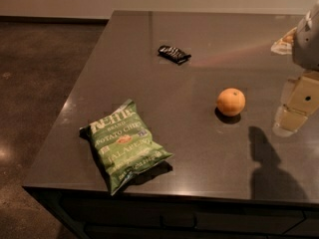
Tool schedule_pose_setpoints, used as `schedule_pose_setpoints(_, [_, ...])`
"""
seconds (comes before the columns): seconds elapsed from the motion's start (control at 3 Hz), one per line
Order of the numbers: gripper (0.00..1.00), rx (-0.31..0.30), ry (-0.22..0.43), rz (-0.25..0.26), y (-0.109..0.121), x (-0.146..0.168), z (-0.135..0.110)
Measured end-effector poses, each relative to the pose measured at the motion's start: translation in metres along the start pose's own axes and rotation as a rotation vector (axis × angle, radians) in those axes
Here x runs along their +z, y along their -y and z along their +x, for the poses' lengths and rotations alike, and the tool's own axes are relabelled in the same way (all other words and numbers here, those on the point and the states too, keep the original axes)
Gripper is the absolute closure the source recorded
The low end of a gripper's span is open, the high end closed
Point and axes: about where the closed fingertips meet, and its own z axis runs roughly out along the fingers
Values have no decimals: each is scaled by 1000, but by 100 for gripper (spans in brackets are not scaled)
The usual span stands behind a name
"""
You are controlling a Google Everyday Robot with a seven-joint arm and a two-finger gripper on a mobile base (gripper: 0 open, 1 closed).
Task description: Move orange near rxbar chocolate
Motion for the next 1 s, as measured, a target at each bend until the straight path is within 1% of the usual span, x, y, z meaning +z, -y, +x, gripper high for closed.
schedule_pose_setpoints(0.33, [0, 1, 0, 3, 1, 0, 0])
schedule_pose_setpoints(0.67, [0, 81, 36, -7, 19, 22, 6])
schedule_pose_setpoints(1.0, [0, 135, 87, -26, 30, 51, 3])
